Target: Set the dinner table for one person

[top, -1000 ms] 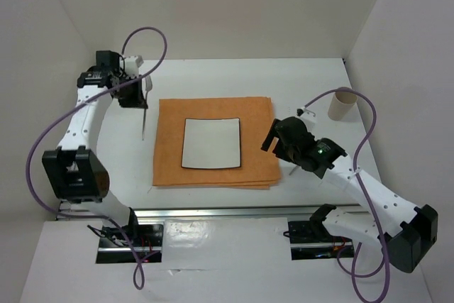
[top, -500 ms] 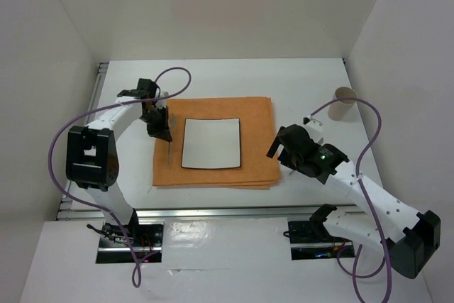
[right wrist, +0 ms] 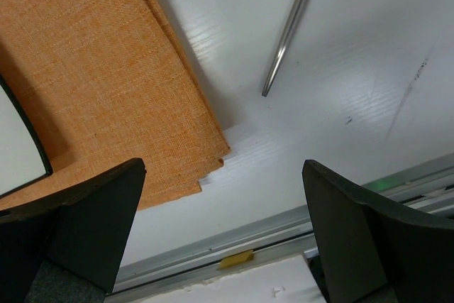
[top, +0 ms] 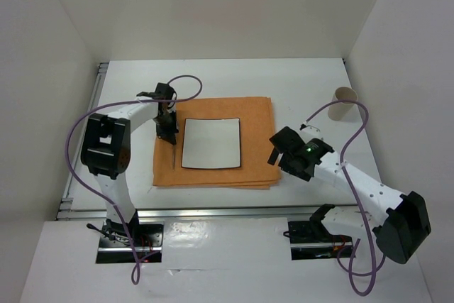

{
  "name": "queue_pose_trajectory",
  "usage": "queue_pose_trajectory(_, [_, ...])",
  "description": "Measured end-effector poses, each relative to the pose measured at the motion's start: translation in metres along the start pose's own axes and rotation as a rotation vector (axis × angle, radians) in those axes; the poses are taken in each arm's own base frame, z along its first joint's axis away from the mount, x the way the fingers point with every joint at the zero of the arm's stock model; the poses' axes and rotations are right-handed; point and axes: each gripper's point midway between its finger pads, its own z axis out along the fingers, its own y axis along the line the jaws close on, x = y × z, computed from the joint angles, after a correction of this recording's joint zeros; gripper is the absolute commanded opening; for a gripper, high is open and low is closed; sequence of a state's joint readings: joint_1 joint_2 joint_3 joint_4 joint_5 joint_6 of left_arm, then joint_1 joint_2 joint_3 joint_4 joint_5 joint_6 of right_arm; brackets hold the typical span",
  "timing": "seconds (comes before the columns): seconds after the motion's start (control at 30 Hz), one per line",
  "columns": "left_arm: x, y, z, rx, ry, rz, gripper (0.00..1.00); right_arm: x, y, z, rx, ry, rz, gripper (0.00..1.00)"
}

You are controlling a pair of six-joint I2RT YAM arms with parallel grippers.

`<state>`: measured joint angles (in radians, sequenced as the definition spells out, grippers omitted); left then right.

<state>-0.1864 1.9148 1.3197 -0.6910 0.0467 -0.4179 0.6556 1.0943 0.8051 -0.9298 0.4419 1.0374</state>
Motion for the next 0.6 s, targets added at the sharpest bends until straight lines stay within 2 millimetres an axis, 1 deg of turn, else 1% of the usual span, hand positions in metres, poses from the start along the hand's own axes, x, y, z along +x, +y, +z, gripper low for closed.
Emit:
queue_pose_trajectory(0.1, [-0.001, -0.001, 0.001, -0.010, -0.006, 0.000, 0.00, -0.002, -0.001, -0.001, 0.001, -0.012, 0.017, 1.00])
queue_pose_trajectory(0.13, [-0.001, -0.001, 0.002, -0.013, -0.006, 0.002, 0.04, -0.003, -0.002, -0.002, 0.000, -0.016, 0.021, 1.00])
queue_pose_trajectory(0.17, [0.000, -0.001, 0.002, -0.014, -0.006, 0.005, 0.13, -0.004, -0.002, -0.003, -0.001, -0.020, 0.025, 1.00])
queue_pose_trajectory(0.2, [-0.001, -0.001, 0.002, -0.015, -0.007, 0.007, 0.32, -0.004, -0.003, -0.003, 0.001, -0.022, 0.026, 1.00])
queue_pose_trajectory(0.23, [-0.001, -0.001, 0.003, -0.016, -0.006, 0.014, 0.41, -0.004, -0.004, -0.003, 0.004, -0.023, 0.026, 1.00])
queue_pose_trajectory(0.3, [-0.002, -0.002, 0.004, -0.011, -0.007, 0.010, 0.55, -0.003, -0.007, -0.003, 0.020, -0.016, 0.022, 1.00])
queue_pose_trajectory(0.33, [-0.002, -0.004, 0.004, -0.003, -0.007, 0.010, 0.69, -0.001, -0.008, -0.002, 0.030, -0.011, 0.018, 1.00])
queue_pose_trajectory(0.37, [-0.002, -0.006, 0.004, 0.000, -0.009, 0.018, 0.74, 0.000, -0.009, 0.000, 0.039, -0.006, 0.014, 1.00])
queue_pose_trajectory(0.43, [-0.004, -0.005, 0.003, -0.009, -0.015, 0.019, 0.81, 0.002, -0.009, 0.004, 0.060, 0.007, -0.001, 1.00])
queue_pose_trajectory(0.47, [-0.004, -0.005, 0.002, -0.009, -0.015, 0.020, 0.88, 0.003, -0.008, 0.006, 0.071, 0.016, -0.021, 1.00])
queue_pose_trajectory(0.5, [-0.004, -0.004, 0.001, -0.013, -0.018, 0.025, 0.88, 0.002, -0.004, 0.007, 0.076, 0.025, -0.048, 1.00])
queue_pose_trajectory(0.53, [-0.004, -0.004, 0.000, -0.016, -0.018, 0.027, 0.88, -0.001, 0.002, 0.008, 0.079, 0.032, -0.073, 1.00])
queue_pose_trajectory(0.6, [-0.003, -0.003, -0.003, -0.016, -0.015, 0.039, 0.88, -0.016, 0.029, 0.010, 0.055, 0.026, -0.153, 1.00])
